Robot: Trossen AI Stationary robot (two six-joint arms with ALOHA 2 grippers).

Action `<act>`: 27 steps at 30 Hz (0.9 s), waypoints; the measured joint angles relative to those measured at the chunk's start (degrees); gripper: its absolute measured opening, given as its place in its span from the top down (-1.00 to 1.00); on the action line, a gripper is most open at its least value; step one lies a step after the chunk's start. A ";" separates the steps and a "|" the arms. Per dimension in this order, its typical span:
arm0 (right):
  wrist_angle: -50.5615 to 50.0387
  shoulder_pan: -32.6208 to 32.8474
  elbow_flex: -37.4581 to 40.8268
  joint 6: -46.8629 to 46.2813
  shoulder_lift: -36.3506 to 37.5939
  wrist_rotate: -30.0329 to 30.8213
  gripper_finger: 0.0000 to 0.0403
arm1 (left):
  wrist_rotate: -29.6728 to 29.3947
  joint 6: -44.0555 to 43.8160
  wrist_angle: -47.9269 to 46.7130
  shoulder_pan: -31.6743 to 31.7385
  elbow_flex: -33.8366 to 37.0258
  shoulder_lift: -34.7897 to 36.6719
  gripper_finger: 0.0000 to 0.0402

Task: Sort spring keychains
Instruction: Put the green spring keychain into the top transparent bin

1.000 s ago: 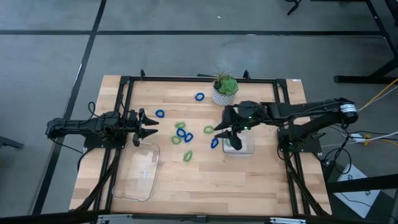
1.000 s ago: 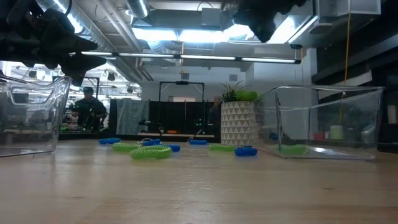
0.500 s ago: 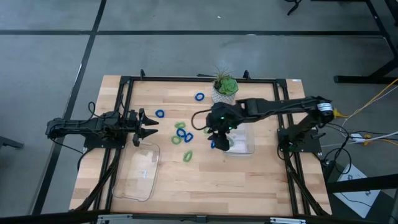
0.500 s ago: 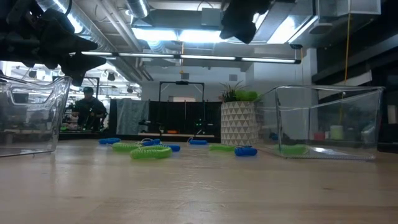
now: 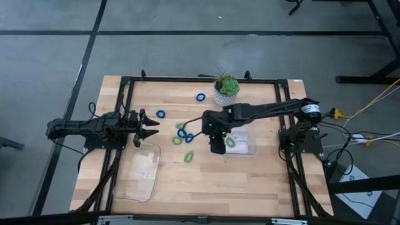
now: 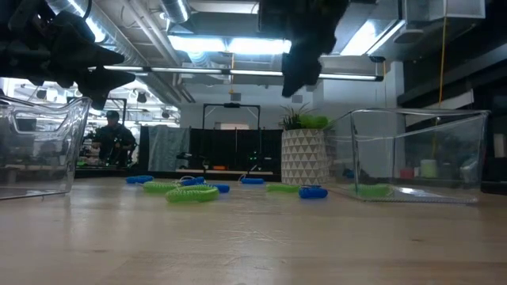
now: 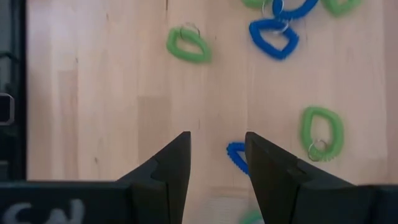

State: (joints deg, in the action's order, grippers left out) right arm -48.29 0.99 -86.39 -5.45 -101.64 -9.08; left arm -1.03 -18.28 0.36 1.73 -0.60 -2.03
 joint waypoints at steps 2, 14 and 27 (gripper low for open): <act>-0.18 0.00 0.00 1.72 -1.23 0.01 0.26 | 0.01 0.01 -0.01 0.01 0.00 0.00 0.03; -1.08 -0.15 0.00 10.49 -8.24 3.24 0.26 | 0.01 0.00 0.00 0.00 0.00 -0.01 0.03; -0.22 -1.92 0.00 14.69 -10.57 12.93 0.26 | 0.01 0.00 -0.02 0.01 0.00 -0.01 0.03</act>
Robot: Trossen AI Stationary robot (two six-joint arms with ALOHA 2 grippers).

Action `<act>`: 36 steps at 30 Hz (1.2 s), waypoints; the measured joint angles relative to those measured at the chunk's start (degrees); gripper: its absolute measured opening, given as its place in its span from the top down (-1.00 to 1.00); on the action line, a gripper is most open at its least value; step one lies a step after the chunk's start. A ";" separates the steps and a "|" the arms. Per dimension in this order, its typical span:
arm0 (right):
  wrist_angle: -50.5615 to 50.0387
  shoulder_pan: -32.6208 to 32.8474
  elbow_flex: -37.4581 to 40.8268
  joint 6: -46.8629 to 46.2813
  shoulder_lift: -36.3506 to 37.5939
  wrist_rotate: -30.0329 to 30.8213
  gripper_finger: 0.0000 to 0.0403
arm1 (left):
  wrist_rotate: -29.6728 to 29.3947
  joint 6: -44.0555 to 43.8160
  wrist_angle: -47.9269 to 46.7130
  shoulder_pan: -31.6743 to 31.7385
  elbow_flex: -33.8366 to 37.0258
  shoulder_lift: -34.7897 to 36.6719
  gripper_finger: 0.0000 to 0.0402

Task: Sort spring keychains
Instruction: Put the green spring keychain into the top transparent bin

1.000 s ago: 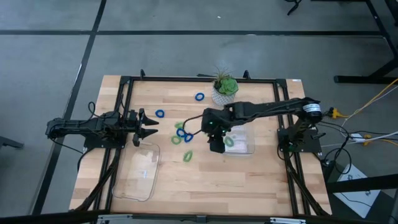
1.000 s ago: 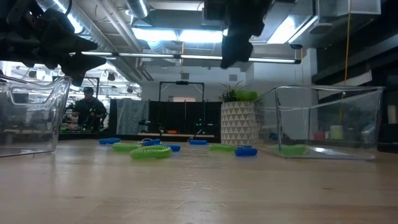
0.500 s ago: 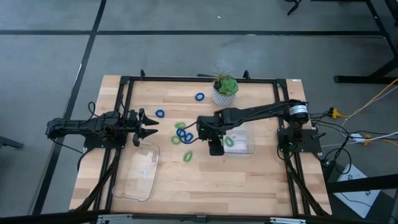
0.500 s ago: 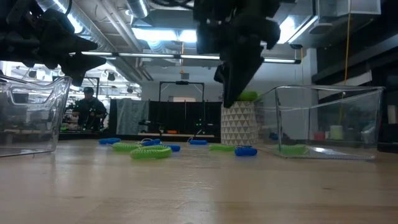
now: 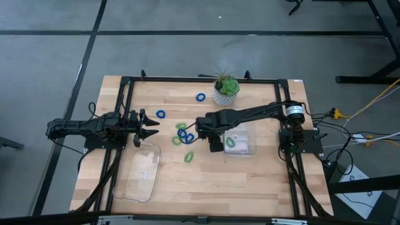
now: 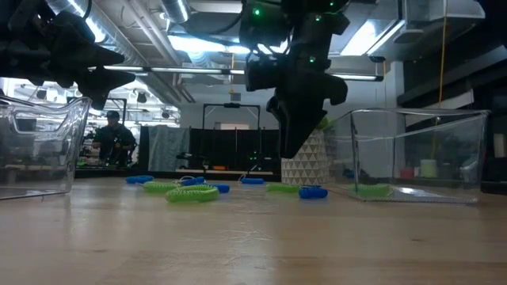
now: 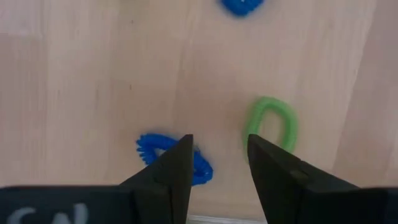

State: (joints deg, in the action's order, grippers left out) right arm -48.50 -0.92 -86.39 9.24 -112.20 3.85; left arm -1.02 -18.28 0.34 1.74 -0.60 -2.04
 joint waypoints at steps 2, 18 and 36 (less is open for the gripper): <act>-0.10 -1.02 0.00 -0.92 -0.12 -0.60 0.26 | 0.00 0.00 0.02 -0.02 0.00 0.02 0.03; -0.93 -3.21 -2.55 2.98 -6.76 -2.39 0.26 | 0.04 0.00 0.00 0.00 0.00 0.01 0.03; -4.95 -4.31 -12.39 7.60 -16.98 -1.92 0.26 | 0.07 0.01 0.00 0.00 0.00 0.02 0.03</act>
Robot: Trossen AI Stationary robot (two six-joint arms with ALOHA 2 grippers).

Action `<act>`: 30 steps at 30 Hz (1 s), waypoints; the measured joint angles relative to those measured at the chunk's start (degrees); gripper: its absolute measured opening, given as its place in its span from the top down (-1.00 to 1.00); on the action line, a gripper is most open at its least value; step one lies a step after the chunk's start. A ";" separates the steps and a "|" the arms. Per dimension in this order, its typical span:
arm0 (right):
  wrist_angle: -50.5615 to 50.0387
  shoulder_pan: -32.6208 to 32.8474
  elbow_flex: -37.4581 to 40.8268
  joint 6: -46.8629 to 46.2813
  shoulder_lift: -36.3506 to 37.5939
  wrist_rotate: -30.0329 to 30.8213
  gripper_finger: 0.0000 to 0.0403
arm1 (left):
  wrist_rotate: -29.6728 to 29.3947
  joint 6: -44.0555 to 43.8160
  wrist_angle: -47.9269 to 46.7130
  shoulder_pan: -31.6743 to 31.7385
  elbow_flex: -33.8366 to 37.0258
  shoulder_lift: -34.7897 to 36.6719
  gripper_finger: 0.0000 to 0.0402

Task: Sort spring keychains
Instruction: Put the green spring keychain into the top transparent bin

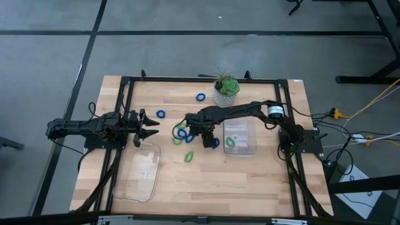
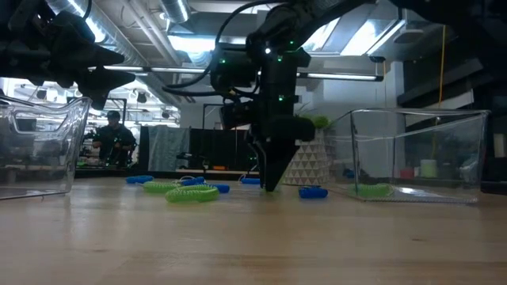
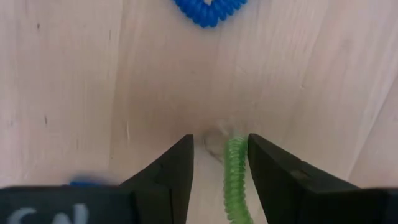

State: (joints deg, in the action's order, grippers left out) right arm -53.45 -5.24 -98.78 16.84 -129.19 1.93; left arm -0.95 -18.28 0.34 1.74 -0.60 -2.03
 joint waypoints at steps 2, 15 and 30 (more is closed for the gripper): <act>0.03 -0.33 0.05 -0.13 -0.06 -0.24 0.26 | 0.00 -0.01 0.00 -0.02 0.00 0.01 0.03; -1.28 -1.00 0.17 -3.04 -0.17 0.11 0.93 | 0.04 -0.01 0.00 -0.01 0.00 0.00 0.03; -15.69 -1.00 -11.29 -4.86 -0.81 -0.75 0.94 | 0.07 -0.01 0.00 -0.01 0.00 0.01 0.04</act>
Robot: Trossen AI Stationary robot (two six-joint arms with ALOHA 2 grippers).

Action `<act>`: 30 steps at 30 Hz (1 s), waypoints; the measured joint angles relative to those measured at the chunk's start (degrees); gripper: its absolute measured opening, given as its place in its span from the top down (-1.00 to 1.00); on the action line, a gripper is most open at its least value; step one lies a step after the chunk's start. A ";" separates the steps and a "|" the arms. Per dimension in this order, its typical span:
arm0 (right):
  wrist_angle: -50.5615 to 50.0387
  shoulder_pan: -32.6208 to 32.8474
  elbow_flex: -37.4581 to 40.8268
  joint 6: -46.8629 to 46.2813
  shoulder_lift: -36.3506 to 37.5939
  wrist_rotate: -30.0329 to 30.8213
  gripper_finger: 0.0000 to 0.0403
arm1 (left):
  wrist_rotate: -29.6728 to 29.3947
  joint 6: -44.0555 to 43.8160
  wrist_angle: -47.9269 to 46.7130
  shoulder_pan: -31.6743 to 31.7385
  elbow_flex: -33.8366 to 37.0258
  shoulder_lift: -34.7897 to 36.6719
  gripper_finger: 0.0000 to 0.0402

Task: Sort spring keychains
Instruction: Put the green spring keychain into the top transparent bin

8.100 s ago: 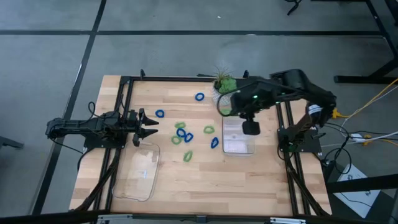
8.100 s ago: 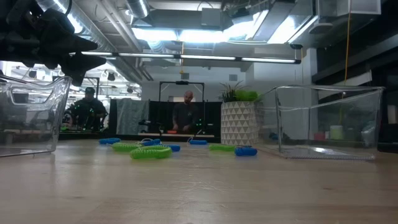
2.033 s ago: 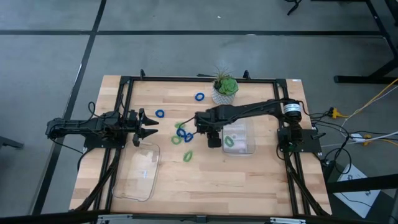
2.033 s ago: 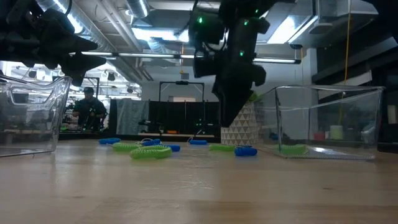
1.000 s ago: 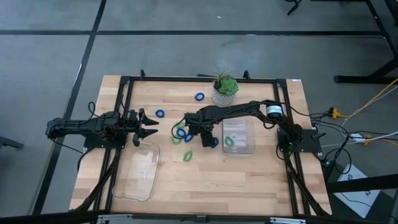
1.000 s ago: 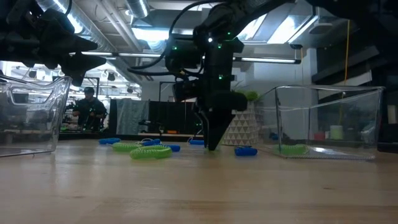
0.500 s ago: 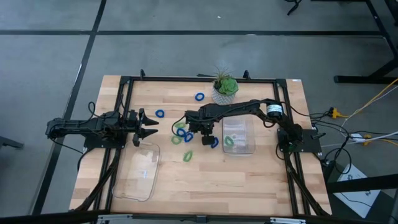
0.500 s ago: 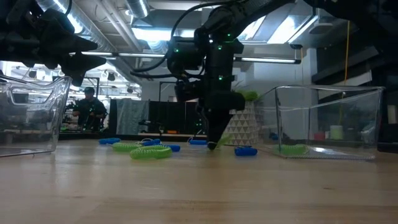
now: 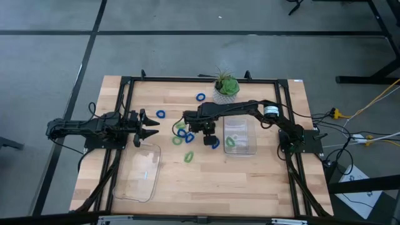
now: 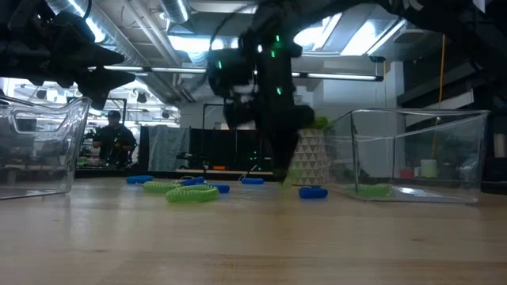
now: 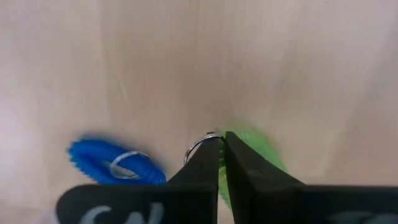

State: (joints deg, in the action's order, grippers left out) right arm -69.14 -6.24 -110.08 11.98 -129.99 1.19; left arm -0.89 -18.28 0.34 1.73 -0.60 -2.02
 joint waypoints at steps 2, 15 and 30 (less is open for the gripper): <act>-3.03 -0.06 -3.13 -0.03 0.33 -1.11 0.93 | 0.00 0.00 0.00 -0.01 0.00 -0.02 0.03; -14.34 -0.09 -21.99 -3.24 0.39 -12.23 0.95 | 0.00 0.01 0.00 -0.01 0.00 0.00 0.03; -17.16 -0.09 -23.74 -4.07 8.68 -14.87 0.95 | 0.10 0.01 0.00 -0.02 0.00 0.00 0.03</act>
State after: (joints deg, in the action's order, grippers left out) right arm -86.30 -6.33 -133.82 7.91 -121.32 -13.68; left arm -0.79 -18.27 0.34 1.72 -0.60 -2.02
